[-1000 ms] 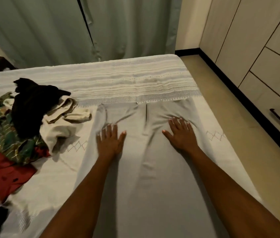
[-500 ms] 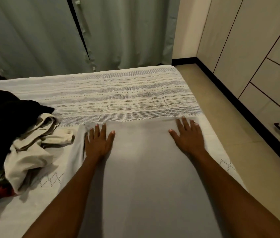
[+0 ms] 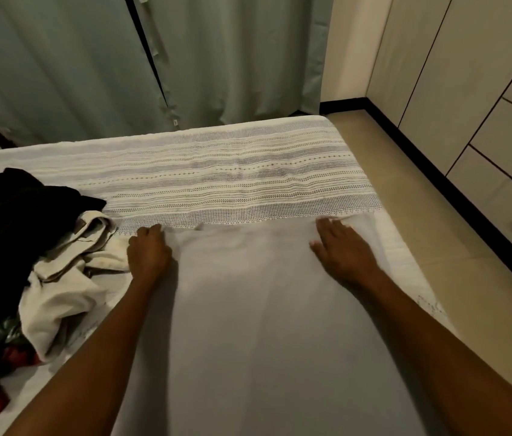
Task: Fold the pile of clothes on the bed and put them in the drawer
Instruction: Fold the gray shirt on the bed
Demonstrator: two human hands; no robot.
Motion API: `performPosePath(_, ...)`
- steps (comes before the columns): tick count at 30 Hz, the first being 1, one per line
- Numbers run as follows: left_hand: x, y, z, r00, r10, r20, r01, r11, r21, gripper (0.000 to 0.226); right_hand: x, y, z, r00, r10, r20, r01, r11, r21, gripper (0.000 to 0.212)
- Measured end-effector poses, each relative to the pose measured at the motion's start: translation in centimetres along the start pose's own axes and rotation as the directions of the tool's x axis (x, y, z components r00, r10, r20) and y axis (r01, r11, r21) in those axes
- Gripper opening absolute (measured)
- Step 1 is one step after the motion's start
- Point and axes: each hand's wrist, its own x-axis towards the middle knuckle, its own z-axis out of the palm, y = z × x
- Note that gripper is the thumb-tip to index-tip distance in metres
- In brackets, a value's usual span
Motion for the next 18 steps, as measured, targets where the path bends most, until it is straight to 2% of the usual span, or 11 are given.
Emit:
performPosePath(1,0.3,-0.5,-0.1,0.998,-0.041,0.049,0.039,0.998,0.042,0.039,-0.4,0.2,0.4,0.998,0.024,0.054,-0.025,1.0,0.009,0.067)
performPosePath(4,1.0,-0.9,-0.3,0.992,-0.07,0.109,0.064,0.996,0.059,0.032,-0.2,1.5,0.6,0.989,0.132,0.071,-0.133,0.991,0.016,0.073)
performPosePath(8,1.7,-0.5,-0.9,0.986,-0.158,0.056,0.162,0.985,-0.064,0.024,0.3,2.4,0.4,0.986,0.165,0.032,-0.166,0.986,-0.001,0.074)
performPosePath(14,2.5,-1.1,-1.6,0.958,-0.287,0.011,0.283,0.938,-0.201,0.036,1.2,2.1,1.4,0.967,0.251,0.048,-0.249,0.967,-0.044,0.071)
performPosePath(16,2.2,-1.4,-1.9,0.964,-0.267,-0.017,0.246,0.91,-0.334,0.037,1.4,1.2,1.3,0.966,0.255,-0.053,-0.258,0.965,-0.049,0.065)
performPosePath(18,1.0,-2.0,-2.6,0.977,-0.186,-0.105,0.125,0.896,-0.427,0.031,1.6,-1.2,0.7,0.974,0.196,-0.115,-0.201,0.979,-0.029,0.058)
